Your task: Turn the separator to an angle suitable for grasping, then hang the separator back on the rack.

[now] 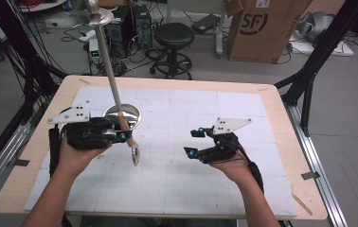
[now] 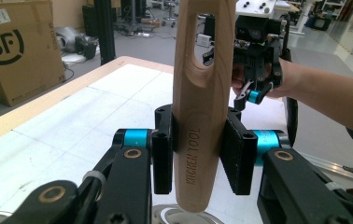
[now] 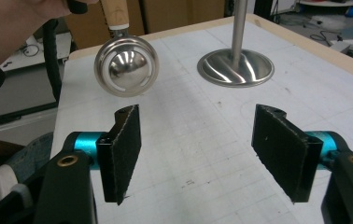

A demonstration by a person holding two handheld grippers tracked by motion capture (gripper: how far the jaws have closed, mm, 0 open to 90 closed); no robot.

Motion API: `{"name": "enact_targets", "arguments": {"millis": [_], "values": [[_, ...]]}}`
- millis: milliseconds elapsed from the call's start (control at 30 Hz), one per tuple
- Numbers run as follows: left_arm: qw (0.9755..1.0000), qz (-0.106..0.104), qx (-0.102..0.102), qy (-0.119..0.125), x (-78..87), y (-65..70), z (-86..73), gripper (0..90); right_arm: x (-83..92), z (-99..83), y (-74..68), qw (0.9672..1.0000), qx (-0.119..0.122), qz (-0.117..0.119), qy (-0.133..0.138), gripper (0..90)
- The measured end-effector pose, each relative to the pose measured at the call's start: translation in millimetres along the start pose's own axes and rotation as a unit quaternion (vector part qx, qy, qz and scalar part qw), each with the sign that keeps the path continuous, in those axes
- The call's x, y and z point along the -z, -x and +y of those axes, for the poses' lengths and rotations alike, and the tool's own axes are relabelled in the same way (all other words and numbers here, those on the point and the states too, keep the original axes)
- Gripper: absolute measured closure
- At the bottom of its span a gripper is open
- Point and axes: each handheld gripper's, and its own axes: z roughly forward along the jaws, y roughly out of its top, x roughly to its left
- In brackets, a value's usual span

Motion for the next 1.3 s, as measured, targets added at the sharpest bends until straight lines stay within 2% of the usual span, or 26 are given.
{"name": "enact_targets", "arguments": {"millis": [233, 567, 1033, 1167, 1300], "values": [[1.0000, 0.006, 0.000, 0.004, 8.5, -2.2, 0.1, 68.2, 7.5, 0.3, 4.1, 0.9996, -0.011, -0.022, 0.017, 27.2], [0.9999, 0.017, 0.000, -0.002, 14.4, -2.4, -1.6, 68.2, 5.6, 0.8, 7.0, 0.9993, -0.009, -0.031, 0.018, 24.6], [0.9994, 0.031, 0.014, 0.000, 21.3, -8.6, -0.2, 68.2, 5.1, 1.9, 5.6, 0.9995, -0.008, -0.028, 0.016, 24.5], [0.9991, 0.038, 0.018, -0.003, 24.5, -11.8, 3.1, 68.2, 4.8, 2.5, 5.7, 0.9994, -0.006, -0.026, 0.020, 24.5], [0.9988, 0.044, 0.019, -0.003, 28.1, -17.5, 9.1, 68.2, 0.7, 2.1, 5.9, 0.9997, -0.004, -0.021, 0.014, 24.5]]}}
